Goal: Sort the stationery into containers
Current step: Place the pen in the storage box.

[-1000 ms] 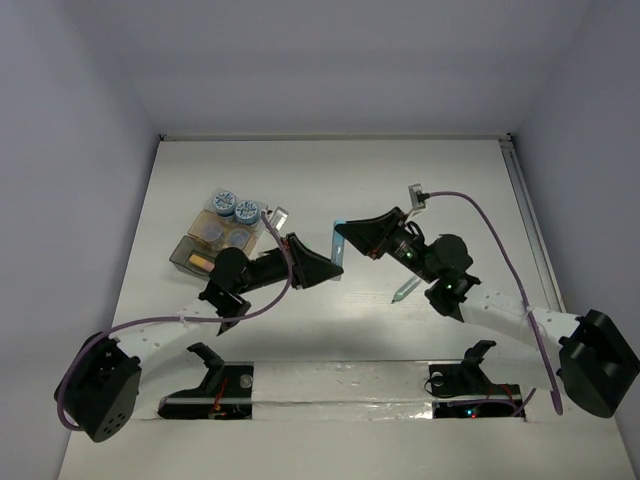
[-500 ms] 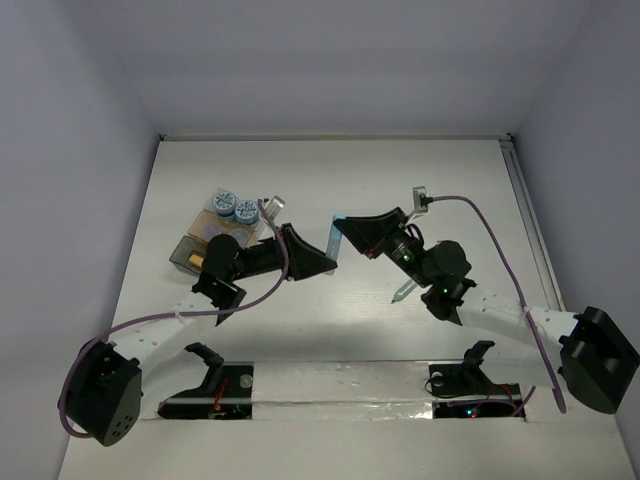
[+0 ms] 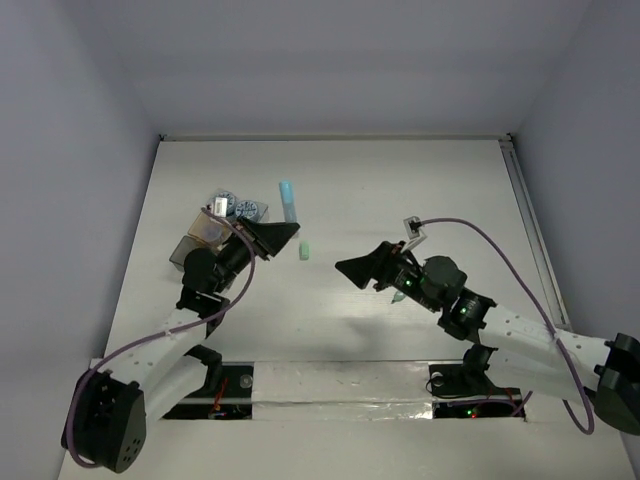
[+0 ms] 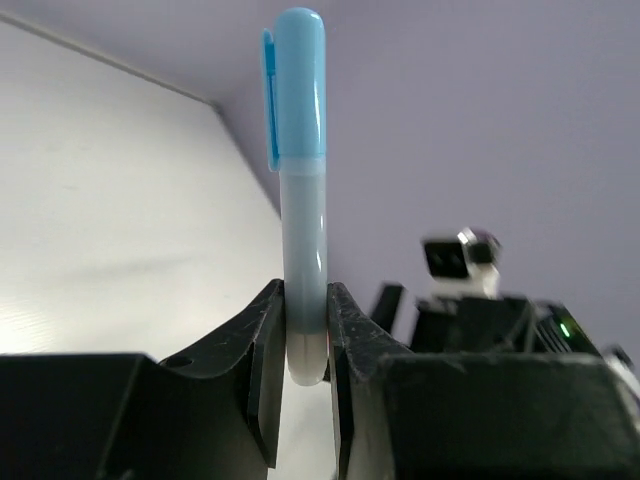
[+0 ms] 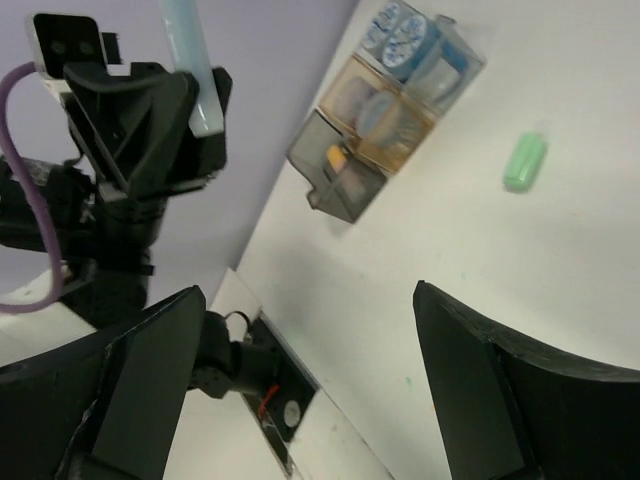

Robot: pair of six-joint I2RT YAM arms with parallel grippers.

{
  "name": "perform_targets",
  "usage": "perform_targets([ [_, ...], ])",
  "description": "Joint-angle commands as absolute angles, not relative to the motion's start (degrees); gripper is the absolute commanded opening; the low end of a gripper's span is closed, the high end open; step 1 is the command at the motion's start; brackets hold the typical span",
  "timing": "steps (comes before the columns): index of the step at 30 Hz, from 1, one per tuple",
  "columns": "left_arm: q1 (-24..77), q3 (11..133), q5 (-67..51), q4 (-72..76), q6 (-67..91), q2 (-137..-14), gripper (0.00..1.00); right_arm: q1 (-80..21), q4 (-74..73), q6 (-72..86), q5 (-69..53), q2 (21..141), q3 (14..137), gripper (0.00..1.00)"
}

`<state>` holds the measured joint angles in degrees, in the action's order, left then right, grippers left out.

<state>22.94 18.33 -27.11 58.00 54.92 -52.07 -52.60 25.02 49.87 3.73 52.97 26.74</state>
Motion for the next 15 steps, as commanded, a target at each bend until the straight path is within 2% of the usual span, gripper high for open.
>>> perform_targets([
  [1, 20.9, 18.6, -13.9, 44.2, 53.2, -45.5, 0.0, -53.0, 17.3, 47.7, 6.5, 49.5, 25.4, 0.91],
  [7, 18.1, 21.4, 8.8, 15.1, 52.6, -37.7, 0.0, -53.0, 10.7, 44.4, 5.7, 49.7, 24.4, 0.91],
  [10, 15.7, 23.0, 14.3, 5.8, 52.9, -37.9, 0.0, -53.0, 9.0, 41.8, 2.2, 52.2, 25.6, 0.92],
  [15, 11.4, 21.0, 18.2, 0.1, 54.7, -35.1, 0.0, -53.0, 8.0, 39.9, -1.7, 57.0, 26.8, 0.93],
])
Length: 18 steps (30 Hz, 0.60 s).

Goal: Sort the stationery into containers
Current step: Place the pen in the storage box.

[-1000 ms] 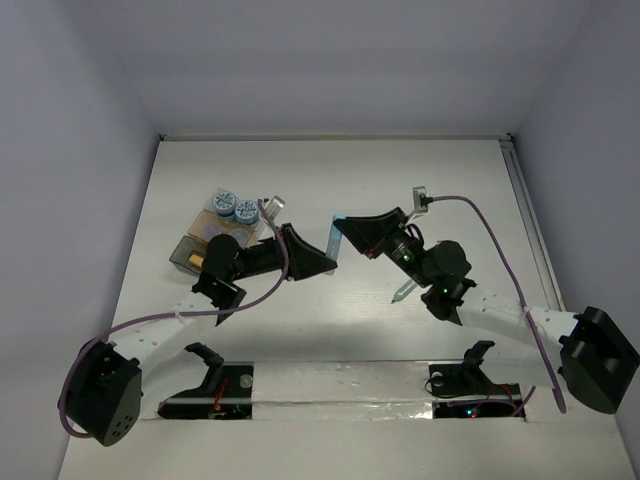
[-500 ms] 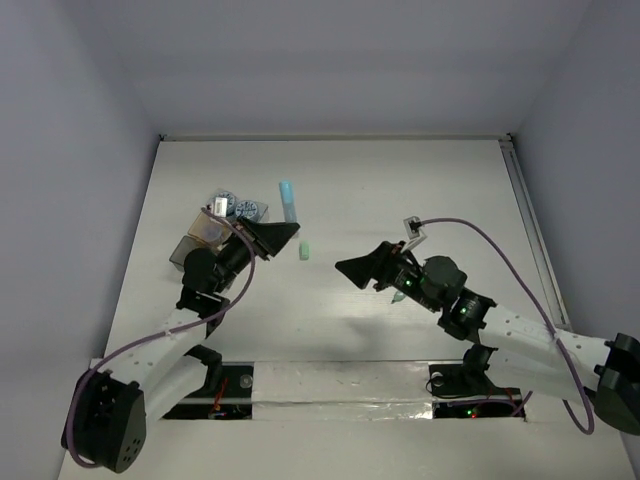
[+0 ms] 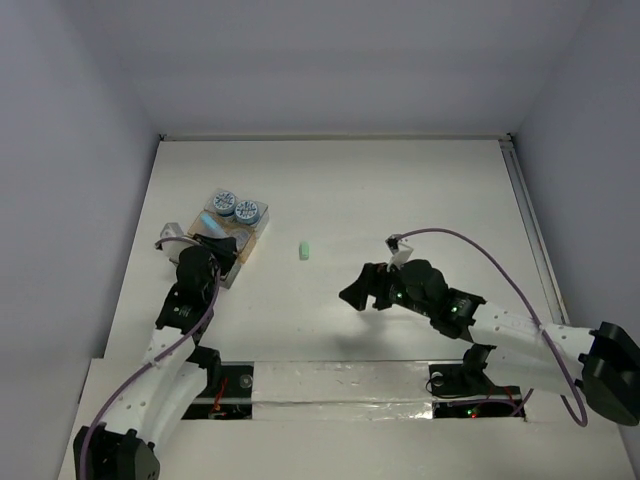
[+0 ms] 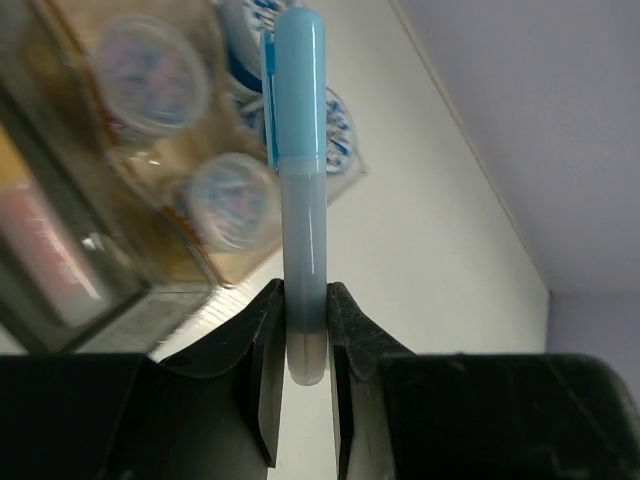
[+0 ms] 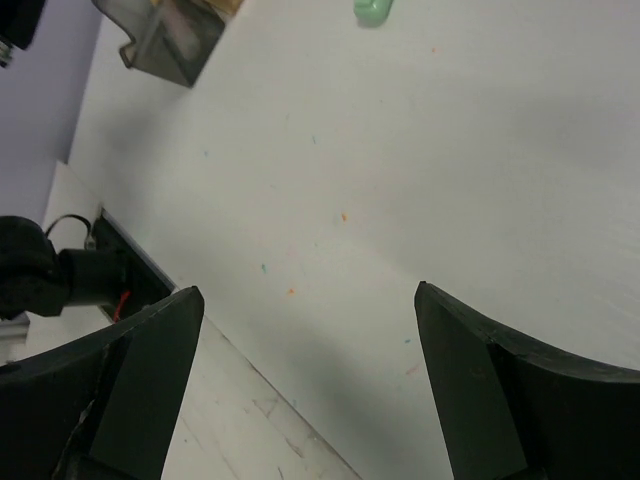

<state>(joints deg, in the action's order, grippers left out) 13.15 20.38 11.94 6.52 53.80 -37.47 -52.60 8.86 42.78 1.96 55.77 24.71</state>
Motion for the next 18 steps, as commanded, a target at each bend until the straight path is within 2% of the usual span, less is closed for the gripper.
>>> perform_targets([
  [1, 10.1, 20.7, 18.5, -1.4, 54.7, -34.5, 0.0, -53.0, 8.5, 39.9, -2.7, 57.2, 26.3, 0.93],
  [8, 4.6, 17.6, 18.5, -3.3, 55.8, -35.0, 0.0, -53.0, 9.1, 39.3, -4.2, 56.4, 25.7, 0.93],
  [16, 3.2, 16.3, 16.7, -0.4, 55.7, -39.7, 0.0, -53.0, 7.6, 38.8, -2.6, 53.8, 25.0, 0.95],
  [18, 2.6, 15.6, 16.9, -0.2, 55.9, -40.0, 0.03, -53.0, 7.4, 38.8, -2.5, 53.5, 24.9, 0.97],
])
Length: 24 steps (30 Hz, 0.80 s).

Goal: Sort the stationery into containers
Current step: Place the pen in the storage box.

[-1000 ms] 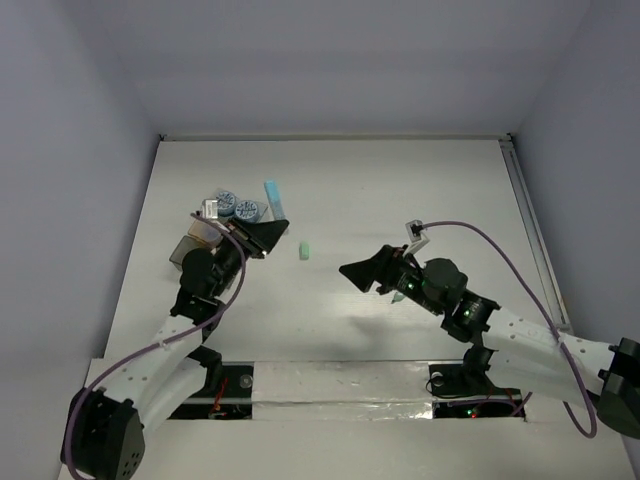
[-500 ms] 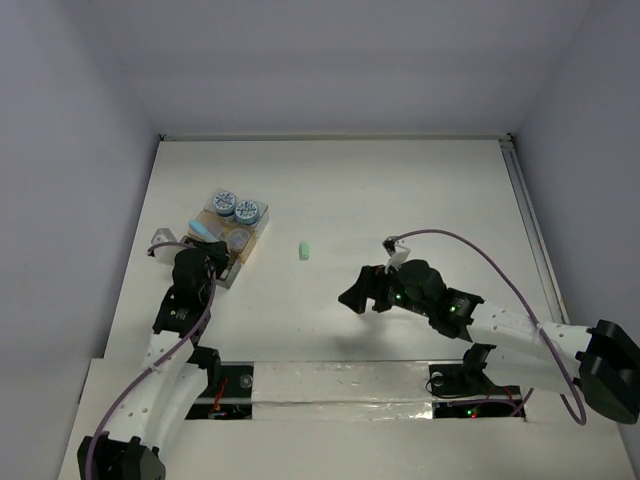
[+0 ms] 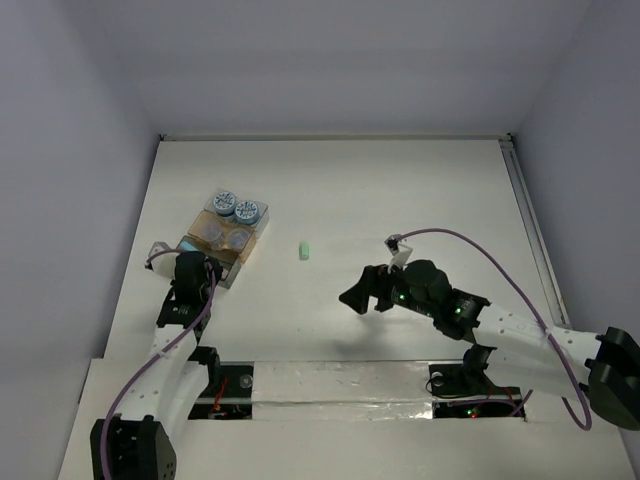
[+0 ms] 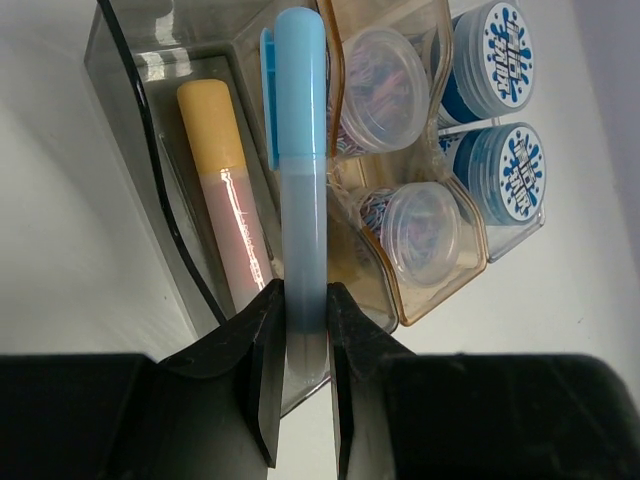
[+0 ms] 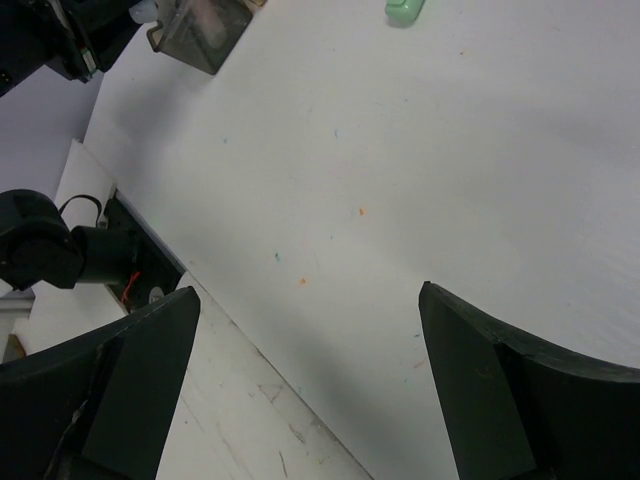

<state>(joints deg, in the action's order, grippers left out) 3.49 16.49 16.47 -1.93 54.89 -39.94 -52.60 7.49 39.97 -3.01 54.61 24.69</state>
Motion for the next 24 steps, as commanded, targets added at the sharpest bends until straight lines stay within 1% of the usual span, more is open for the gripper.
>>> perform_targets([
  [1, 2.6, 15.5, 16.8, 1.4, 56.0, -40.1, 0.07, -53.0, 7.3, 38.8, -2.6, 53.5, 24.9, 0.97],
  [2, 2.6, 15.2, 16.6, 1.6, 56.2, -40.0, 0.1, -53.0, 7.4, 38.8, -2.7, 53.4, 25.0, 0.97],
  [3, 2.6, 14.9, 16.5, 1.8, 56.2, -40.1, 0.16, -53.0, 7.3, 38.8, -2.6, 53.5, 25.0, 0.98],
  [7, 2.6, 14.2, 16.8, 2.0, 56.1, -40.0, 0.25, -53.0, 7.1, 38.7, -2.5, 53.6, 25.3, 0.99],
  [8, 2.6, 14.2, 16.8, 2.1, 55.9, -39.7, 0.31, -53.0, 7.1, 38.8, -2.5, 53.6, 25.4, 0.99],
  [11, 2.6, 14.1, 16.4, 2.8, 55.3, -39.1, 0.39, -52.5, 6.9, 39.0, -1.9, 53.4, 25.6, 0.99],
  [15, 2.6, 14.4, 15.7, 3.6, 54.4, -38.8, 0.54, -52.5, 5.5, 38.8, -0.6, 53.3, 26.0, 0.98],
  [17, 2.6, 14.7, 15.0, 4.0, 53.4, -38.3, 0.57, -51.9, 4.4, 38.8, 2.0, 52.7, 26.1, 0.96],
  [19, 2.6, 15.5, 13.4, 5.1, 51.4, -36.8, 0.61, -51.9, 1.7, 38.8, 6.2, 52.3, 26.6, 0.91],
  [20, 2.6, 15.6, 12.6, 5.5, 50.9, -36.3, 0.61, -51.4, 0.5, 38.8, 7.9, 52.1, 27.0, 0.86],
  [21, 2.6, 16.3, 11.5, 6.2, 50.3, -35.6, 0.62, -51.4, -2.7, 38.8, 9.7, 51.9, 27.2, 0.79],
  [22, 2.6, 16.6, 9.3, 6.8, 49.6, -35.0, 0.62, -50.9, -4.2, 38.9, 13.2, 51.9, 27.9, 0.75],
  [23, 2.6, 17.0, 8.2, 8.2, 48.3, -33.8, 0.62, -50.9, -5.5, 39.2, 15.1, 51.9, 28.2, 0.69],
  [24, 2.6, 17.7, 7.1, 8.8, 47.6, -33.3, 0.62, -50.9, -8.6, 39.8, 17.1, 52.0, 28.5, 0.56],
])
